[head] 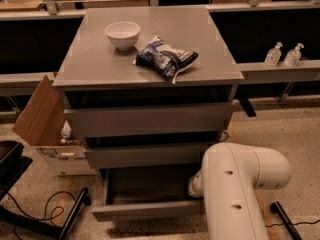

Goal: Open bottom drawer

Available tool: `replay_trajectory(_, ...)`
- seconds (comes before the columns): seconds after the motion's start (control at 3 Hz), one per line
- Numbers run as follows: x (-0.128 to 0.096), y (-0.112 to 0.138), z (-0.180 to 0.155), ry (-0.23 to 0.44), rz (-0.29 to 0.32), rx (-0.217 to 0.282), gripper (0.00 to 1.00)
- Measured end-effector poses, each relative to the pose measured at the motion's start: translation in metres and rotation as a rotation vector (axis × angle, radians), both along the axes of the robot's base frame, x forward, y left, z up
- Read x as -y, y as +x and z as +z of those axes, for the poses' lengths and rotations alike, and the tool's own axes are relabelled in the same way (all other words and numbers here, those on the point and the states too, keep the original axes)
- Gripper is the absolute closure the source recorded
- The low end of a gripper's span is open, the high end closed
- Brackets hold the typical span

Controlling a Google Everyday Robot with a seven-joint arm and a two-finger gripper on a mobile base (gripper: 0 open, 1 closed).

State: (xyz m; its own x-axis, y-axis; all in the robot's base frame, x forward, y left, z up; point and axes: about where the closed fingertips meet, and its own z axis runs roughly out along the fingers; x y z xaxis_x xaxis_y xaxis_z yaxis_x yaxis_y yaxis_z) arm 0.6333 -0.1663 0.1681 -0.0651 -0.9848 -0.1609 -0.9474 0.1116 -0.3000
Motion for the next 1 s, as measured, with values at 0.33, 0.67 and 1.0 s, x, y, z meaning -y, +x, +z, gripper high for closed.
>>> replay_trajectory(0.33, 0.000, 0.000, 0.000, 0.000, 0.000, 0.000, 1.00)
replay_trajectory(0.67, 0.010, -0.024, 0.012, -0.019, 0.030, -0.035, 1.00)
replay_trajectory(1.0, -0.012, -0.110, 0.035, 0.060, 0.122, -0.128, 1.00)
